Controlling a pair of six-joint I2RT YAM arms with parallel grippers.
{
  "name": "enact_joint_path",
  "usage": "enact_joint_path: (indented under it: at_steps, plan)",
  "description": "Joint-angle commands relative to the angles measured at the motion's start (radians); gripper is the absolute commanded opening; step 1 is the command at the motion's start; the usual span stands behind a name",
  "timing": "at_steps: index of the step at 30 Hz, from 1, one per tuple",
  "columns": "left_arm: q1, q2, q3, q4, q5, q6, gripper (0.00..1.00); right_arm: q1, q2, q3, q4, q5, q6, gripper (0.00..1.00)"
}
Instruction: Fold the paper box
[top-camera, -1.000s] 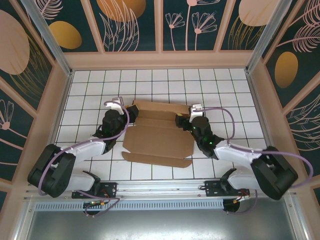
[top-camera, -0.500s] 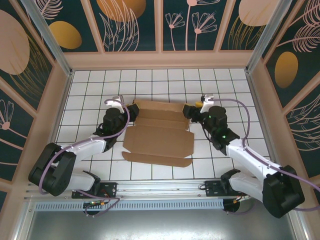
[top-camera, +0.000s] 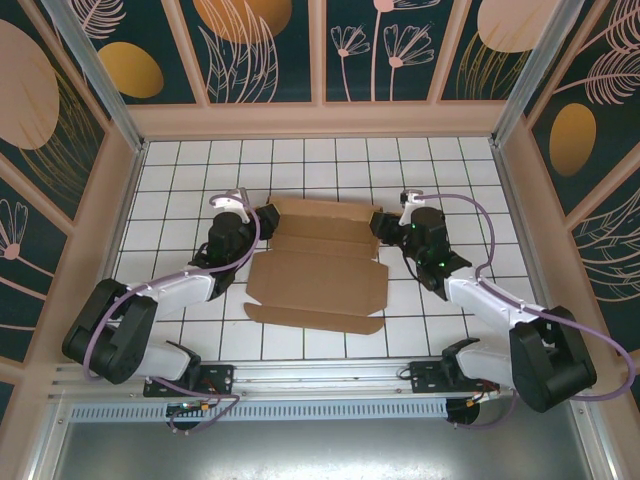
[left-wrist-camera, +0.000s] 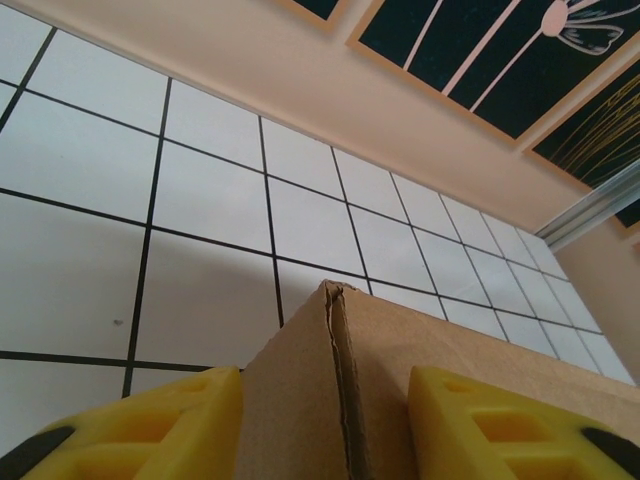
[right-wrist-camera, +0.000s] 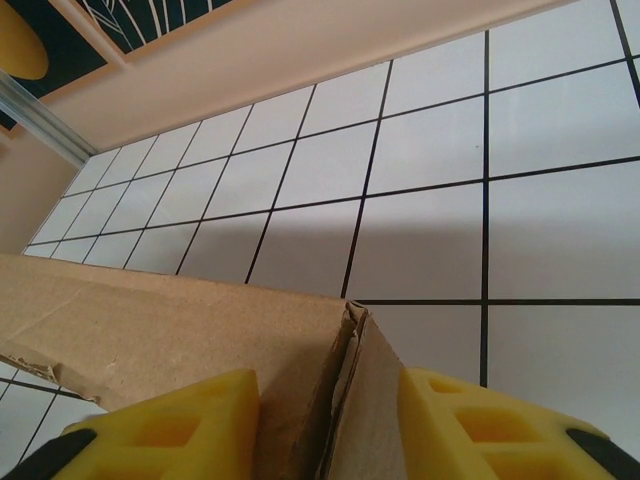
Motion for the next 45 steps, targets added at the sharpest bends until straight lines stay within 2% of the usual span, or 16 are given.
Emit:
enact_joint_path:
  at_steps: [1,6,8,10,12,14,15,16,17,19,21,23,27,34,40,45]
  plan:
    - [0.001,0.031,-0.054,-0.065,0.034,-0.049,0.47,-0.006,-0.03,0.04,-0.106,-0.004,-0.008,0.44]
    - [0.002,-0.013,-0.033,-0.102,0.046,-0.041,0.53,-0.006,-0.108,0.1,-0.225,0.011,-0.05,0.55]
    - [0.002,-0.036,-0.011,-0.128,0.061,-0.036,0.58,-0.006,-0.125,0.129,-0.278,0.005,-0.079,0.59]
    - [0.002,-0.059,0.023,-0.179,0.071,-0.012,0.62,-0.006,-0.133,0.163,-0.327,0.004,-0.103,0.59]
    - [0.002,-0.098,0.042,-0.234,0.055,0.009,0.65,-0.005,-0.132,0.2,-0.369,-0.013,-0.138,0.56]
    - [0.002,-0.151,0.048,-0.281,0.018,0.028,0.67,-0.005,-0.122,0.237,-0.408,-0.039,-0.171,0.48]
    - [0.002,-0.174,0.052,-0.306,0.0,0.038,0.68,-0.004,-0.115,0.251,-0.421,-0.057,-0.181,0.4]
    - [0.002,-0.197,0.063,-0.344,-0.017,0.051,0.68,-0.004,-0.104,0.265,-0.436,-0.086,-0.194,0.26]
    - [0.002,-0.217,0.076,-0.385,-0.039,0.056,0.69,-0.003,-0.092,0.277,-0.447,-0.123,-0.205,0.16]
    - [0.002,-0.25,0.113,-0.48,-0.063,0.039,0.69,0.001,-0.063,0.297,-0.464,-0.151,-0.208,0.06]
    - [0.002,-0.289,0.136,-0.529,-0.033,0.031,0.69,0.004,-0.041,0.303,-0.464,-0.127,-0.208,0.0]
    - [0.001,-0.332,0.143,-0.56,-0.002,0.012,0.68,0.004,-0.027,0.294,-0.446,-0.086,-0.213,0.0]
    - [0.002,-0.406,0.149,-0.598,0.036,0.016,0.54,-0.003,0.009,0.289,-0.42,-0.087,-0.188,0.0]
    - [0.0,-0.511,0.136,-0.714,0.048,0.189,0.45,-0.029,0.164,0.388,-0.507,-0.091,-0.135,0.0]
    - [0.0,-0.638,0.084,-0.746,-0.005,0.22,0.45,-0.098,0.285,0.44,-0.505,-0.113,-0.114,0.0]
    - [0.0,-0.654,0.168,-0.808,-0.032,0.214,0.46,-0.181,0.414,0.522,-0.526,-0.171,-0.069,0.0]
